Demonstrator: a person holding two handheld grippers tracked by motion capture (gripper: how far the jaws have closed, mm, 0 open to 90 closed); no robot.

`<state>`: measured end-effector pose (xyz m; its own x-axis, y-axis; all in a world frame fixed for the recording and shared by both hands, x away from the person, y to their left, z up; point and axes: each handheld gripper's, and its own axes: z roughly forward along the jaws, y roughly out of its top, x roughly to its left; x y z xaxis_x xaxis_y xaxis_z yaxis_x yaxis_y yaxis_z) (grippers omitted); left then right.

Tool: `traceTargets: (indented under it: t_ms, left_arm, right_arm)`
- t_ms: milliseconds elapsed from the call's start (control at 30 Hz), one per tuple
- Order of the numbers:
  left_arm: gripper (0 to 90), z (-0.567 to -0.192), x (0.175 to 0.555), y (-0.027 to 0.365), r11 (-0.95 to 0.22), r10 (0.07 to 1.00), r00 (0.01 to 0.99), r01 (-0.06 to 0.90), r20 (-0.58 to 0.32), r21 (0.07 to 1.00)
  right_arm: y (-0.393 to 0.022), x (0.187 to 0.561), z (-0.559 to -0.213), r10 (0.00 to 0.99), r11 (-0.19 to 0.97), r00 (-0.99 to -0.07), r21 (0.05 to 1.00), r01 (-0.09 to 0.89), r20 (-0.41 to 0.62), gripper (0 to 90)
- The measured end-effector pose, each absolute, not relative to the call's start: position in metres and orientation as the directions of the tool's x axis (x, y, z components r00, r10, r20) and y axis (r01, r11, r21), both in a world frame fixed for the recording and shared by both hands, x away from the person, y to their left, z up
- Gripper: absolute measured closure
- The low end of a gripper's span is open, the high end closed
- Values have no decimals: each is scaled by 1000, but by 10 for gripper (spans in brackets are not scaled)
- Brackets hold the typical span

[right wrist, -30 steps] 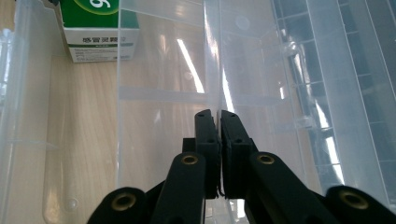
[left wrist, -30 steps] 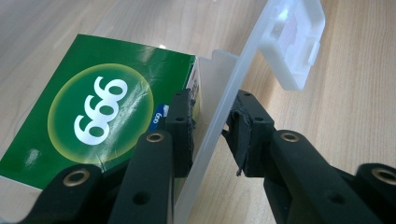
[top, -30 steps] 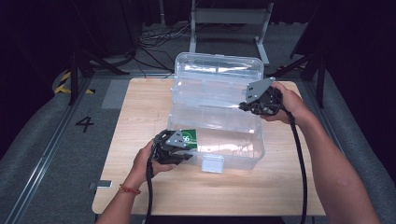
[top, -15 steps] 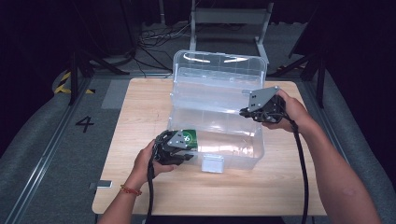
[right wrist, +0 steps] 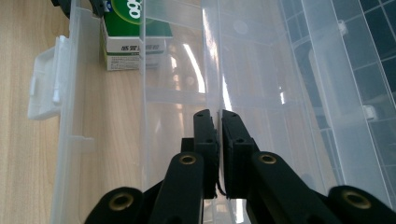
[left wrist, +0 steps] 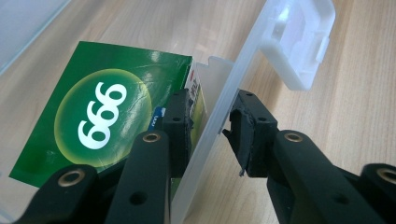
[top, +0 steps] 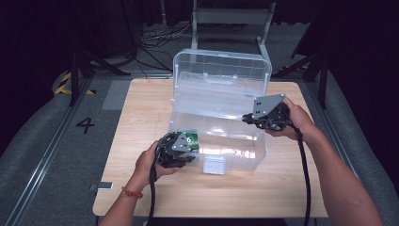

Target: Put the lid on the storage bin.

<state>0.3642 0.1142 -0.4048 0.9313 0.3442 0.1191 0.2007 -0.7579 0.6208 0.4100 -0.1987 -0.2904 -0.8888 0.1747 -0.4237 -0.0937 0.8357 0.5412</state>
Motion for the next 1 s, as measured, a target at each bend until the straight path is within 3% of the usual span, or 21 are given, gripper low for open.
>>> traceTargets:
  t_ms: [1000]
  left_arm:
    - [669, -402, 356, 115, -760, 390, 907, 220, 158, 612]
  right_arm:
    - [-201, 392, -301, 177, 824, -896, 559, -91, -406, 854]
